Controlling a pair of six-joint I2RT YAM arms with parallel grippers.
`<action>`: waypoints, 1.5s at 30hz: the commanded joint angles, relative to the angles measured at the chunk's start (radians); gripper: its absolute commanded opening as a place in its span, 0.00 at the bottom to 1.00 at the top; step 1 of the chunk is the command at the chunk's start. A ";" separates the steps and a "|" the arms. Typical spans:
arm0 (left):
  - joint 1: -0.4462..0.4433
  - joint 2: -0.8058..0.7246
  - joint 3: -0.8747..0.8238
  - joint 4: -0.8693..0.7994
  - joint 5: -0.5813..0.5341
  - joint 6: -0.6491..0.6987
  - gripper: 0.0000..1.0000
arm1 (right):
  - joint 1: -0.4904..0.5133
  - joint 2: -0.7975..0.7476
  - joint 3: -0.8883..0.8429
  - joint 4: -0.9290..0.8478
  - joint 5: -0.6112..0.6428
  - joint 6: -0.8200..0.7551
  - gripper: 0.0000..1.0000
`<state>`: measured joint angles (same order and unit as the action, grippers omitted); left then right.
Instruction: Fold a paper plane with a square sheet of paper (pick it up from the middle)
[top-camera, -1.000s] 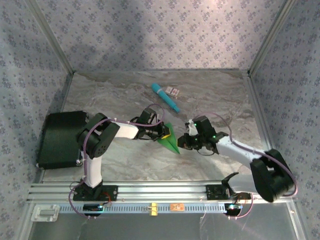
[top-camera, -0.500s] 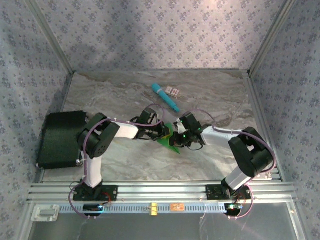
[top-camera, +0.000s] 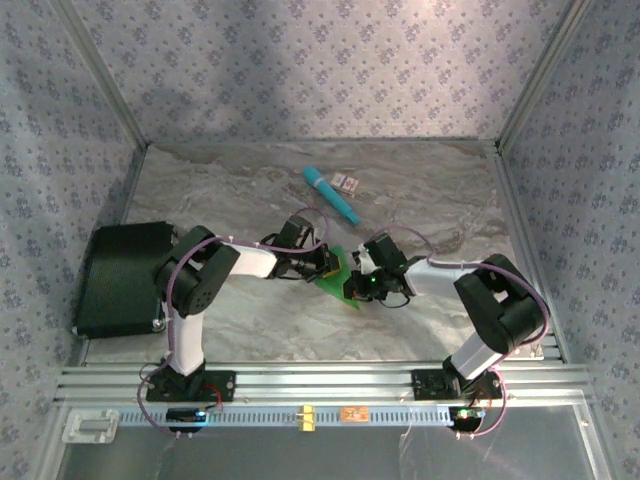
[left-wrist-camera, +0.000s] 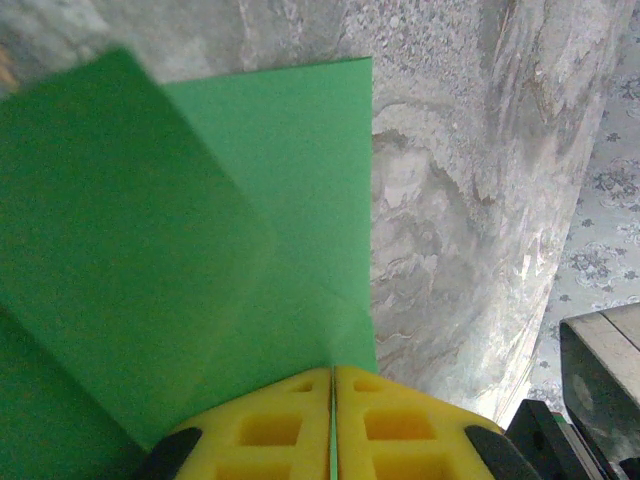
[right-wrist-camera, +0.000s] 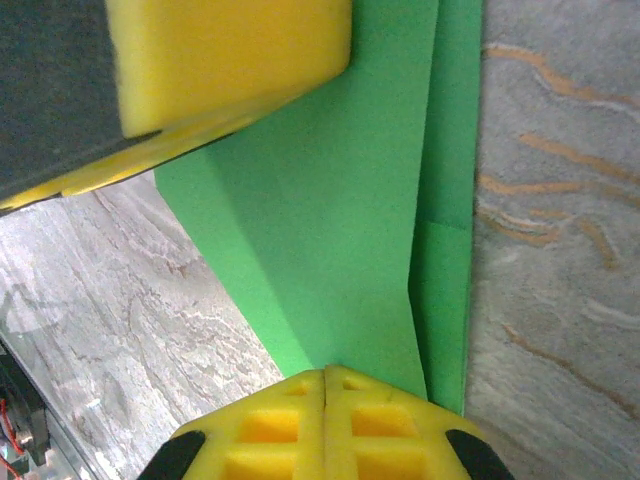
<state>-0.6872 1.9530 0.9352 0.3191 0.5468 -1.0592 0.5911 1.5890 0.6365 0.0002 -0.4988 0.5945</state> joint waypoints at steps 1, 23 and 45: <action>0.008 0.031 -0.018 -0.020 -0.021 0.018 0.10 | -0.008 -0.015 -0.065 -0.022 0.004 0.023 0.02; 0.017 0.038 -0.024 -0.026 -0.024 0.019 0.09 | -0.054 -0.209 -0.243 -0.051 -0.004 0.062 0.02; 0.019 0.041 -0.015 -0.031 -0.010 0.026 0.09 | -0.055 -0.367 -0.133 -0.111 0.007 0.057 0.02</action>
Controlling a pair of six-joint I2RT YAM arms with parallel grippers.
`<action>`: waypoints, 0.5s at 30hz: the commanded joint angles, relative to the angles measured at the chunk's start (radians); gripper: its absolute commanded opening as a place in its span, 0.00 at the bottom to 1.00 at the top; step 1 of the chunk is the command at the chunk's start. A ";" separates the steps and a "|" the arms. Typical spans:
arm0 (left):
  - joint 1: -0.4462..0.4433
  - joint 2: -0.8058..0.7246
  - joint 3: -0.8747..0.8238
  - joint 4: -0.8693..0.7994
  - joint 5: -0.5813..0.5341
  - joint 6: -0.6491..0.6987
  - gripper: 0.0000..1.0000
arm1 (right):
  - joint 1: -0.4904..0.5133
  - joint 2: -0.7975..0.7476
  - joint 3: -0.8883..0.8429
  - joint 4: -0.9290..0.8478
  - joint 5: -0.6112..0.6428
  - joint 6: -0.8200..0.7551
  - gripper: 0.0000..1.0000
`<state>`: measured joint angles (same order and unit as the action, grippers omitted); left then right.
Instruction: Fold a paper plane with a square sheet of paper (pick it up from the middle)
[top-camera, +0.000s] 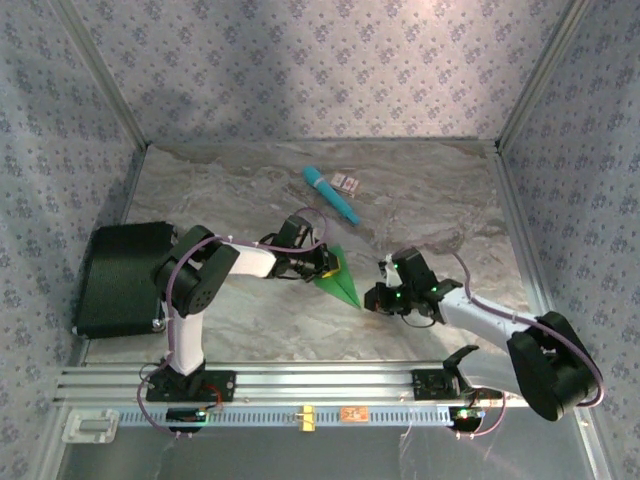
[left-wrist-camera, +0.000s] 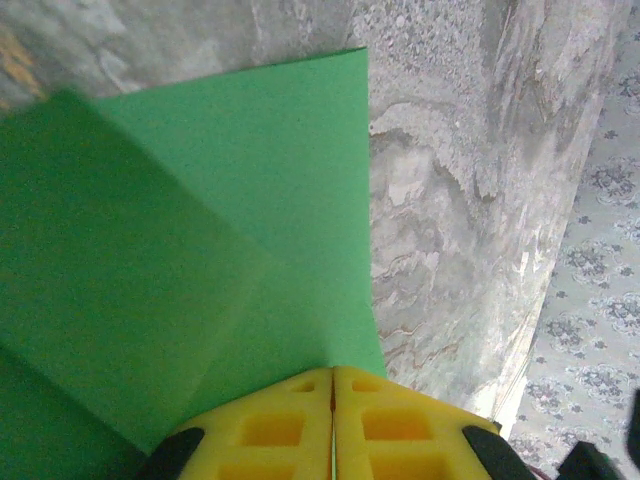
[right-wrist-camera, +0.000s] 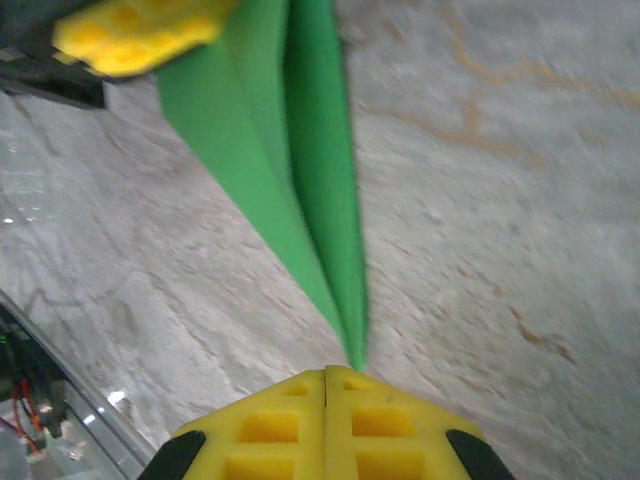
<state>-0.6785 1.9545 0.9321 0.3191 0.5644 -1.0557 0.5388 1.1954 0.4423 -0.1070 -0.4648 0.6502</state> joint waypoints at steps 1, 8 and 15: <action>0.011 0.039 -0.012 -0.031 -0.028 0.023 0.09 | -0.001 0.054 0.080 0.011 -0.040 0.002 0.02; 0.008 0.036 -0.012 -0.034 -0.026 0.025 0.09 | 0.056 0.263 0.253 0.030 -0.041 -0.010 0.02; 0.008 0.037 -0.012 -0.031 -0.025 0.023 0.09 | 0.082 0.391 0.312 0.040 0.005 -0.006 0.02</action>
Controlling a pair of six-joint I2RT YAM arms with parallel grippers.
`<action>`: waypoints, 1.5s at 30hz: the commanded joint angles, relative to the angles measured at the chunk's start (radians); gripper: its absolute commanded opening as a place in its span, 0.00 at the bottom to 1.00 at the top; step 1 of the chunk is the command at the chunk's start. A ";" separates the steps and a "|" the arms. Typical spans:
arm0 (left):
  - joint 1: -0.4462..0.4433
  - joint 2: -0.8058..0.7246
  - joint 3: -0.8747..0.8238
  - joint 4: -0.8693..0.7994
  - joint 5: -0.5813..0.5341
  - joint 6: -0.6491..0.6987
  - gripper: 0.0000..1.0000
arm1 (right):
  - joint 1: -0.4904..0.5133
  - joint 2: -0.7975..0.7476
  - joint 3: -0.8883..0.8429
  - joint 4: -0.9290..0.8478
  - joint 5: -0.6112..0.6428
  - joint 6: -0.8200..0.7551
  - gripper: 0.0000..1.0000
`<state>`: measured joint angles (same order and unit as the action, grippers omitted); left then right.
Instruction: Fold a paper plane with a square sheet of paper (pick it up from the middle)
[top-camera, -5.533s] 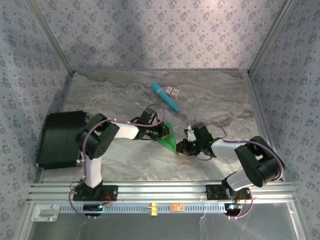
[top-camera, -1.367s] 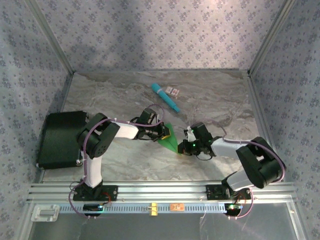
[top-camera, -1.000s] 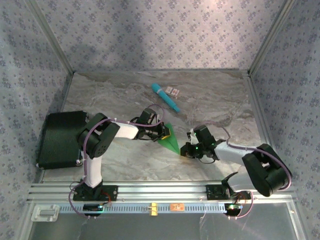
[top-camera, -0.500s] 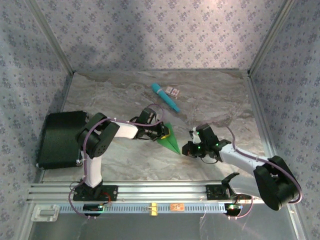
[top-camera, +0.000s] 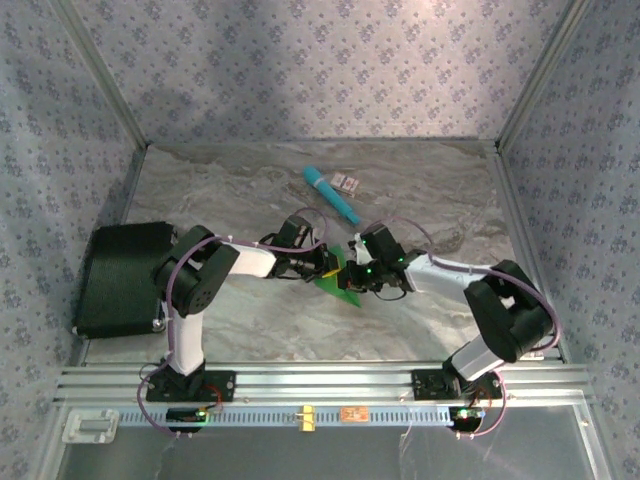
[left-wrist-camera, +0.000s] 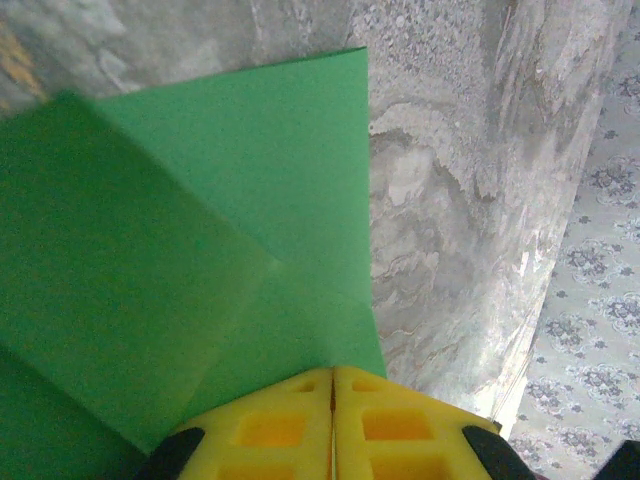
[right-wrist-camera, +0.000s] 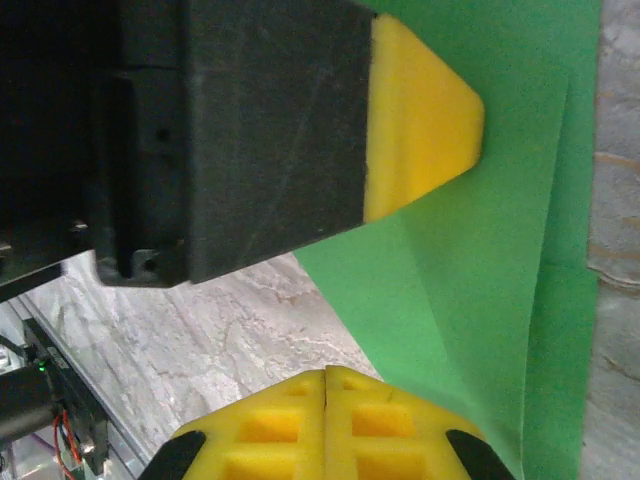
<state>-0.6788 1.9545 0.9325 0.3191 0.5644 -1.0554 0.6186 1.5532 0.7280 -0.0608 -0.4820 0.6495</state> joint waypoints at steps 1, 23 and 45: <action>0.009 0.037 -0.011 -0.029 -0.024 0.023 0.09 | 0.004 0.044 0.033 -0.004 0.019 -0.007 0.02; 0.016 0.022 0.034 -0.042 0.001 0.047 0.11 | -0.060 0.096 -0.141 0.109 -0.014 0.083 0.02; -0.069 -0.022 0.013 -0.111 -0.053 0.045 0.07 | -0.091 0.082 -0.182 0.115 0.006 0.103 0.00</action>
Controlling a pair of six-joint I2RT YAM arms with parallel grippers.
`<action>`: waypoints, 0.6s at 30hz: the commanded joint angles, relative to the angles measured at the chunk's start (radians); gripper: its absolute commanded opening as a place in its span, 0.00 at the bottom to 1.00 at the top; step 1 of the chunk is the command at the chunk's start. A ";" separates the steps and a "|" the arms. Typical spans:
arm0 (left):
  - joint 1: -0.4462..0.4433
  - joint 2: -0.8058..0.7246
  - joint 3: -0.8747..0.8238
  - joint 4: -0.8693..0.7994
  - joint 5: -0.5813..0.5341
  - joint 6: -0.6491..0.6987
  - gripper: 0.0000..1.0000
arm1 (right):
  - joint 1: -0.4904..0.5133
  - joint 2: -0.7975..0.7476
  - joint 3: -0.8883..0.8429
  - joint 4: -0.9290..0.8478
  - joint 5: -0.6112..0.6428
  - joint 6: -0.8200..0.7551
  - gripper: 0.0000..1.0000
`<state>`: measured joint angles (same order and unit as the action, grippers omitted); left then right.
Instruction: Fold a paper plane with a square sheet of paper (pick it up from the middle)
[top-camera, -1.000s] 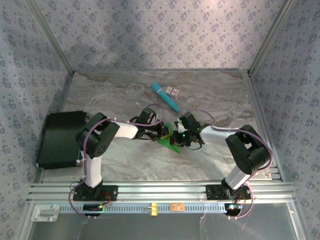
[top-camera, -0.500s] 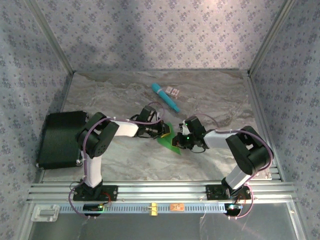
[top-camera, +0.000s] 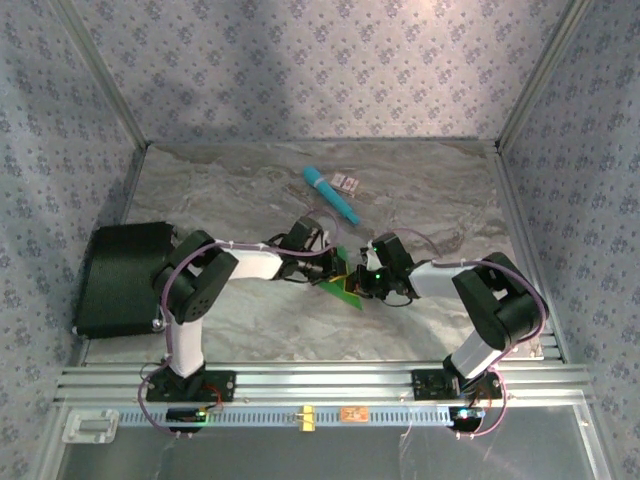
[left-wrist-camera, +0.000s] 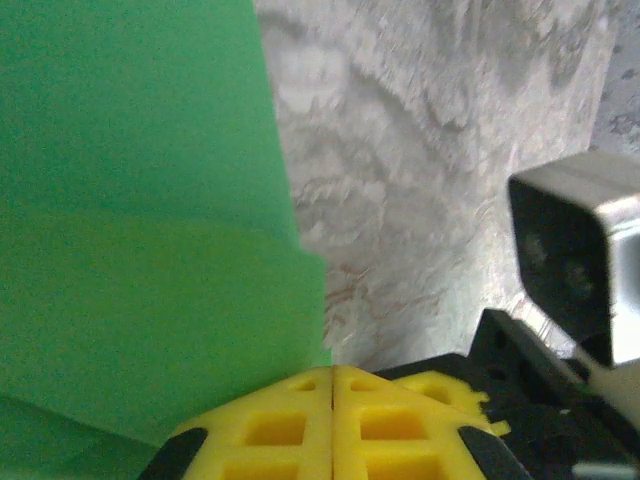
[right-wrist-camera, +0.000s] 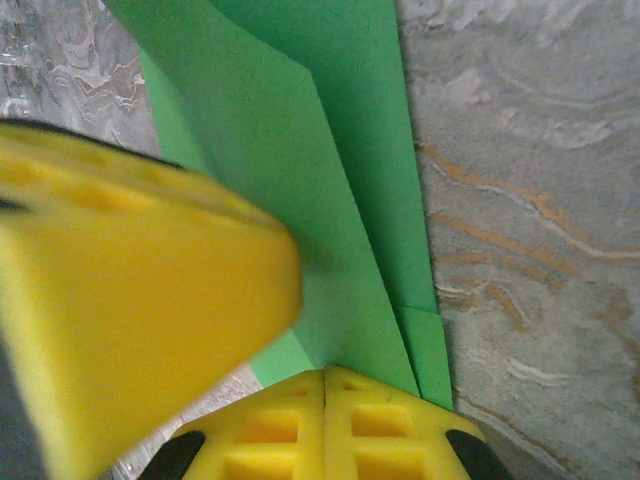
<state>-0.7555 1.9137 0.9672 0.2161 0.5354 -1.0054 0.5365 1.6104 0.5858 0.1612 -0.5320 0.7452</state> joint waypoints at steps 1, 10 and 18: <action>0.010 0.026 -0.024 -0.015 -0.032 0.002 0.07 | -0.010 0.025 -0.042 -0.108 0.058 0.007 0.00; 0.073 0.067 -0.011 -0.020 -0.048 0.007 0.07 | -0.008 0.034 -0.039 -0.139 0.075 -0.015 0.00; 0.121 0.068 0.064 -0.126 -0.072 0.039 0.06 | -0.008 0.032 -0.030 -0.163 0.083 -0.029 0.00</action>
<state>-0.6689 1.9530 0.9943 0.1696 0.5472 -0.9989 0.5362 1.6108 0.5854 0.1581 -0.5282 0.7403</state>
